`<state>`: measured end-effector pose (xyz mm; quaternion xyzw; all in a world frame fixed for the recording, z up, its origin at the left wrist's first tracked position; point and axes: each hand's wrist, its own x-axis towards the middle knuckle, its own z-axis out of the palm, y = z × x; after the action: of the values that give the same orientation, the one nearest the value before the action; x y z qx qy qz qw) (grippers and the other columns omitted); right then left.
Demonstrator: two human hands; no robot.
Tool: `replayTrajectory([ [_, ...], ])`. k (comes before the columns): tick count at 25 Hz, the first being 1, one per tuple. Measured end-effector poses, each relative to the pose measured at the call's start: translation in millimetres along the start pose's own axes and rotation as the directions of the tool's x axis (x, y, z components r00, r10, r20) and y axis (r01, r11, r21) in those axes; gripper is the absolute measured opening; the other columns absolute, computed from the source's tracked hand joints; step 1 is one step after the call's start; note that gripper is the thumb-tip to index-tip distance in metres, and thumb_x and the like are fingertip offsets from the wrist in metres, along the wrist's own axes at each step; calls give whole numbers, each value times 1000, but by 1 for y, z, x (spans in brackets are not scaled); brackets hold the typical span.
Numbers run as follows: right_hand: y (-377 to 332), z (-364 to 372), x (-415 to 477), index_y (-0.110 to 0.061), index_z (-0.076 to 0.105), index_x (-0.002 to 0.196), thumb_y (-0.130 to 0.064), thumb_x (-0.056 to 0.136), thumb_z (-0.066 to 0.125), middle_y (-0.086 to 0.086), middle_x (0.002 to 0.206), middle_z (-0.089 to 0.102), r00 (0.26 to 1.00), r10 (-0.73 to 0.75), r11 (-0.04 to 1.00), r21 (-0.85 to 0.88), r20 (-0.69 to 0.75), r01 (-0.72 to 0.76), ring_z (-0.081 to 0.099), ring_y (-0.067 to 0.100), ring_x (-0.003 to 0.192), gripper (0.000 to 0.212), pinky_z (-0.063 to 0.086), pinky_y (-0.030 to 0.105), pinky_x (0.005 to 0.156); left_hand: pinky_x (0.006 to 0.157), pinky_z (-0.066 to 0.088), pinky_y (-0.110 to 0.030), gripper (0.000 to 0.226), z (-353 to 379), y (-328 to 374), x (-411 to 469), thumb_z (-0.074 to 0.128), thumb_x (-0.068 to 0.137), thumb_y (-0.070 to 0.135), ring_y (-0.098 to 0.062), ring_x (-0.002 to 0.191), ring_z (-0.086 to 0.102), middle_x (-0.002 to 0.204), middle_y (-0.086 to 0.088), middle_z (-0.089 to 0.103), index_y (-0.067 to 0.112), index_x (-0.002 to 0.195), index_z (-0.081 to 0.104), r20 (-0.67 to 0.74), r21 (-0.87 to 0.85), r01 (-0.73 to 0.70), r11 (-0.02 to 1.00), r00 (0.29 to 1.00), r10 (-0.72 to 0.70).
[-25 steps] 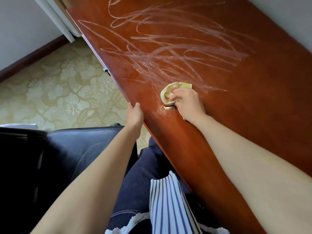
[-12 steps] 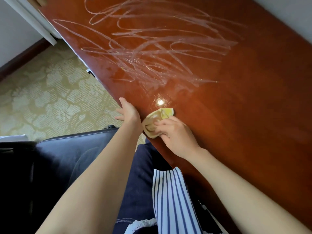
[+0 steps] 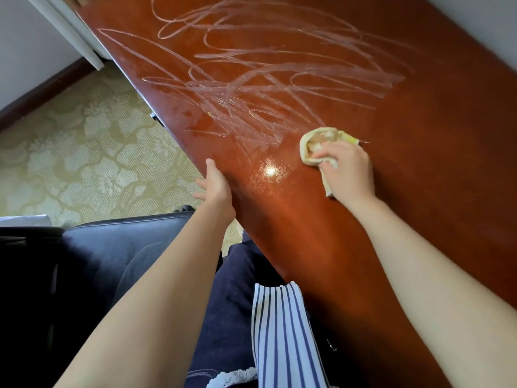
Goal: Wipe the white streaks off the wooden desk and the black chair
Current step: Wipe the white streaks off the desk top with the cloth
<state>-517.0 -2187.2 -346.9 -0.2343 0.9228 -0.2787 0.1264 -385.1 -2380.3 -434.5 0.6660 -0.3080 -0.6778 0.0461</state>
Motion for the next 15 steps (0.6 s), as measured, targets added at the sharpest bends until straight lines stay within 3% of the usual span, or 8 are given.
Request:
replayTrajectory([
  [3,-20,12,24,-19,71,91,-6,86,59,1,114,61,981,148,989,28,-122,-145,51,23,109,19,35,21,77,109,30,-53,118,4,7,-43,75,53,58,-32,139,29,157,-7,19,31,149,11,-2,119,-88,989,996,89],
  [6,-35,27,20,-18,68,96,-3,88,55,1,115,59,965,195,979,-21,-176,-202,48,23,110,21,35,24,78,106,38,-49,134,2,2,-44,91,55,31,-33,139,27,156,-14,9,21,149,-4,17,296,-129,946,991,130],
  [12,-43,40,-16,-16,67,87,-2,85,56,0,102,63,994,-105,994,-3,1,105,49,21,102,18,29,22,78,107,37,-46,140,3,4,-40,93,49,36,-27,139,29,156,-10,16,23,148,-4,12,337,-140,931,990,144],
  [15,-37,40,-41,-18,69,84,-3,85,57,-5,106,65,983,-161,987,46,90,157,48,15,107,20,32,20,80,108,36,-45,140,3,5,-43,91,54,35,-26,139,27,156,-10,14,22,149,-10,1,347,-145,926,988,154],
])
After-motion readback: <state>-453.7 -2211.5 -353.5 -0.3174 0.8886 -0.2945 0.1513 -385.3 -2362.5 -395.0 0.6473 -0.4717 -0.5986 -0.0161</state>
